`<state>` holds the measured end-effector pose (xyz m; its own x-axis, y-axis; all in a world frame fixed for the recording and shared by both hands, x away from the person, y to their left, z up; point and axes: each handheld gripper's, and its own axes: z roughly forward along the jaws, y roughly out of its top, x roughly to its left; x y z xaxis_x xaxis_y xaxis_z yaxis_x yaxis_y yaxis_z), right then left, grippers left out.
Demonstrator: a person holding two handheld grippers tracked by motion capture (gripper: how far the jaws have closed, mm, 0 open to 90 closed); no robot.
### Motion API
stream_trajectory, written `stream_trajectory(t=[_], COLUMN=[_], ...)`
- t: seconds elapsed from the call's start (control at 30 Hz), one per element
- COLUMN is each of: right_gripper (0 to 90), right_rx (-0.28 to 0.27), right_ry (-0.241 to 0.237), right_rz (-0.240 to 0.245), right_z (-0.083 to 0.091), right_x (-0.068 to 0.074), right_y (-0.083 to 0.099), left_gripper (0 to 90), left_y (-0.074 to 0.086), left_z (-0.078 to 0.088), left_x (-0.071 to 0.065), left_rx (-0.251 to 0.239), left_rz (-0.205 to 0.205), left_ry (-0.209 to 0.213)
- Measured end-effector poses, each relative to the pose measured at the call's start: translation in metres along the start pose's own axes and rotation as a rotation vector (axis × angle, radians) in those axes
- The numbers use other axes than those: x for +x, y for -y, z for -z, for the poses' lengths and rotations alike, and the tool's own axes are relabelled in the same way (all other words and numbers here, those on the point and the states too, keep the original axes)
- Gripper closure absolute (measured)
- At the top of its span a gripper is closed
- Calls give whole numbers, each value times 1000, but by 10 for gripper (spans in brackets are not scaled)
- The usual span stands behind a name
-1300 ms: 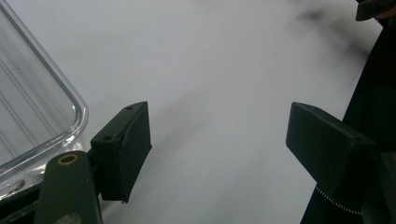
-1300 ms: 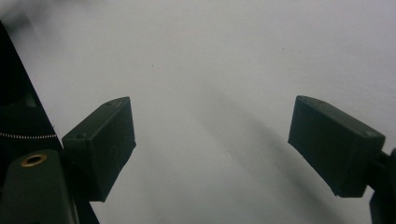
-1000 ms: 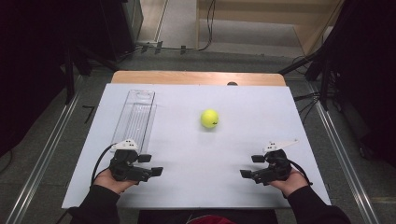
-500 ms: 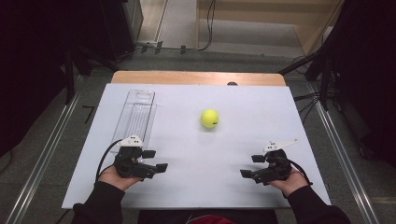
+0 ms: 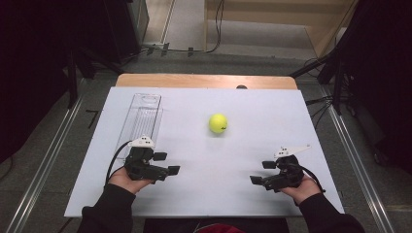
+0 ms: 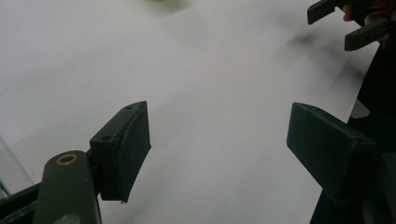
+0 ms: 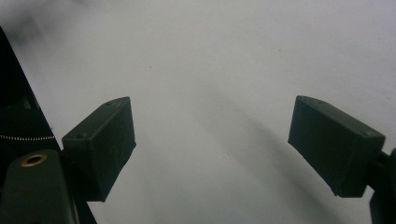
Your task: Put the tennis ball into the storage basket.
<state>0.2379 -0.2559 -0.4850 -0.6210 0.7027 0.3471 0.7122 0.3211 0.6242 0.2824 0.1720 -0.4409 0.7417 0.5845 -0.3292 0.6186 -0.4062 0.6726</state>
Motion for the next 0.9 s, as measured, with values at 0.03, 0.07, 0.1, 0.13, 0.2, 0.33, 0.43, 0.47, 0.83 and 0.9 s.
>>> stream_trajectory(t=[0.03,0.07,0.1,0.13,0.2,0.33,0.43,0.47,0.83,0.9], right_gripper=[127,127,127,127,127,127,127,127,127,127], right_rx=[0,1,2,2,0,2,2,2,1,1], right_ry=[-1,-1,0,-1,-2,-3,-4,-4,-6,-6], right_rz=[0,0,0,0,0,0,2,1,3,2], right_z=[0,0,0,0,0,0,0,0,0,0], right_x=[0,0,0,0,0,0,0,0,0,0], right_y=[0,0,0,0,0,0,0,0,0,0], left_gripper=[222,221,222,222,222,222,222,221,192,175], left_y=[-1,-2,-3,-4,-6,-9,-11,-12,-20,-20], left_z=[-1,-2,-3,-4,-5,-9,-11,-12,-19,-19], left_x=[0,0,0,0,-1,-1,0,0,1,1], left_rx=[-2,1,-1,2,2,3,4,1,-22,-28], left_rz=[-4,-5,-5,-10,-16,-20,-17,-16,-5,-3], left_ry=[1,0,-1,-2,-3,-11,-18,-19,-39,-37])
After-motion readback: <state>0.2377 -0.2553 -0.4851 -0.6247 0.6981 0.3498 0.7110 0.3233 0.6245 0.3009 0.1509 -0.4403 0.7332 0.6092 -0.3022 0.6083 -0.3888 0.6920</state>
